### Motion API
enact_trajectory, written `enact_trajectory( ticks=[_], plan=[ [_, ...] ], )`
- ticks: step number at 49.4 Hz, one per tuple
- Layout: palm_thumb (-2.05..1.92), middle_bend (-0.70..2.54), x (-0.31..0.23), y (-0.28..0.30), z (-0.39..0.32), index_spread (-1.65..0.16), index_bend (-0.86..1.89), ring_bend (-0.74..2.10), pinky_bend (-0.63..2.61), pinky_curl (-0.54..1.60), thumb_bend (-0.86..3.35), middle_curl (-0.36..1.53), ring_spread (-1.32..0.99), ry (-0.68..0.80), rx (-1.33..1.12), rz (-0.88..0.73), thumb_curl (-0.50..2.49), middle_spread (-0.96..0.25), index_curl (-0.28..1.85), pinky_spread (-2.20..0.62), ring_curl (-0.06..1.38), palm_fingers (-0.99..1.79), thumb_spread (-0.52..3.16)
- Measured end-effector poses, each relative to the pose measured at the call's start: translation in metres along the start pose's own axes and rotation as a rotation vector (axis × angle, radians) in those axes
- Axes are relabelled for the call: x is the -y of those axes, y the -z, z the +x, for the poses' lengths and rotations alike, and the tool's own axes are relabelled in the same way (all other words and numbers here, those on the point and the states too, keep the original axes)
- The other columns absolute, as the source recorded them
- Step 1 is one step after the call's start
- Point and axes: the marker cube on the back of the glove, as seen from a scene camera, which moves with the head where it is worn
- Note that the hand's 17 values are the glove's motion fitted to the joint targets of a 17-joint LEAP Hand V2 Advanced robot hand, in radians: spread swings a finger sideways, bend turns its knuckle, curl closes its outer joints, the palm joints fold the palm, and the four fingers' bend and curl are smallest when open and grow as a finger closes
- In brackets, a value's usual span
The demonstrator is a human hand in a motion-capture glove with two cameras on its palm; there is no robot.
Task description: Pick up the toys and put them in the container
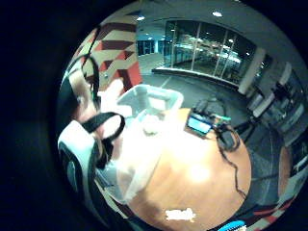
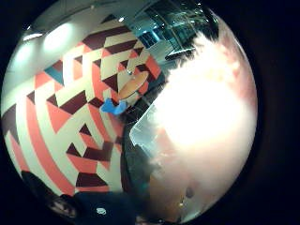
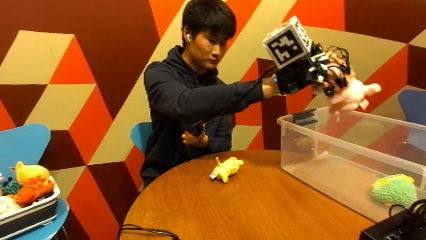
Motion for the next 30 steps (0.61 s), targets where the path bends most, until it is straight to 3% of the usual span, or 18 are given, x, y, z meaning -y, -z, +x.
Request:
enact_trajectory(
  ticks=[2,4,6,9,16,24,30],
  plan=[
    [0.83,0.71,-0.001,-0.020,-0.010,-0.37,0.23,1.15,1.14,0.46,0.19,0.71,-0.35,-0.089,0.022,-0.085,0.90,-0.24,0.78,-0.42,0.57,0.77,0.32],
    [0.78,0.61,-0.011,-0.042,-0.023,-0.35,0.11,1.15,1.21,0.48,0.15,0.69,-0.35,-0.056,-0.007,-0.193,0.88,-0.24,0.76,-0.41,0.57,0.57,0.39],
    [0.63,0.37,-0.023,-0.058,-0.035,-0.32,0.12,0.94,1.27,0.52,0.08,0.63,-0.25,0.004,-0.025,-0.277,0.83,-0.16,0.74,-0.29,0.55,-0.13,0.63],
    [0.46,0.26,-0.034,-0.060,-0.036,-0.30,0.08,0.69,1.28,0.50,-0.04,0.57,-0.16,0.039,-0.015,-0.321,0.74,-0.08,0.67,-0.20,0.48,-0.41,0.78],
    [0.34,0.16,-0.069,-0.026,-0.005,-0.26,0.09,0.43,1.18,0.42,-0.03,0.49,-0.06,0.052,-0.008,-0.348,0.63,0.00,0.52,-0.07,0.33,-0.28,1.02],
    [0.30,0.19,-0.144,0.013,0.044,-0.25,0.11,0.38,1.06,0.37,-0.01,0.46,-0.01,0.062,-0.169,-0.389,0.54,0.03,0.45,0.00,0.30,-0.14,1.19],
    [0.28,0.22,-0.214,0.010,0.091,-0.24,0.12,0.40,1.00,0.35,-0.01,0.46,0.00,0.006,-0.330,-0.462,0.50,0.03,0.42,0.02,0.30,-0.06,1.27]
  ],
)
